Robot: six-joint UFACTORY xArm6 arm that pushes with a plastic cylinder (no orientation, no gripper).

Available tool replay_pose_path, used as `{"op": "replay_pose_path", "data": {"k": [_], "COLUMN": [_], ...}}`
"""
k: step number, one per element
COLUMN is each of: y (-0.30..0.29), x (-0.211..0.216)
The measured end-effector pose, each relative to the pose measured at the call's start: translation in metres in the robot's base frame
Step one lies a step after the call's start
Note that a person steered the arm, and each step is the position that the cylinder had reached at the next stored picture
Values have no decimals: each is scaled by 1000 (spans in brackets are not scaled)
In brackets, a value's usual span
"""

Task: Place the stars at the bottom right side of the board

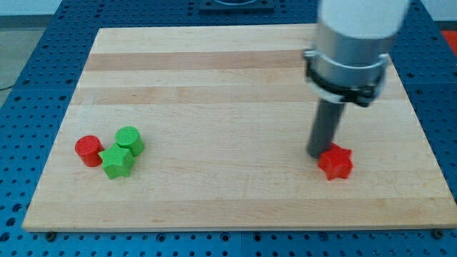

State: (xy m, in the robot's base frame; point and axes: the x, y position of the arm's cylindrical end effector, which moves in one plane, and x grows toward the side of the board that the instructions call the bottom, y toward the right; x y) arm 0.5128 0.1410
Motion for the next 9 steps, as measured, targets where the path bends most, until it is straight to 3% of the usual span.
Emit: {"op": "replay_pose_path", "data": {"k": [2,3,4,5,7,9], "y": [55,14,-40,-53,35,57], "x": [9,-23,-14,33,20,20]}}
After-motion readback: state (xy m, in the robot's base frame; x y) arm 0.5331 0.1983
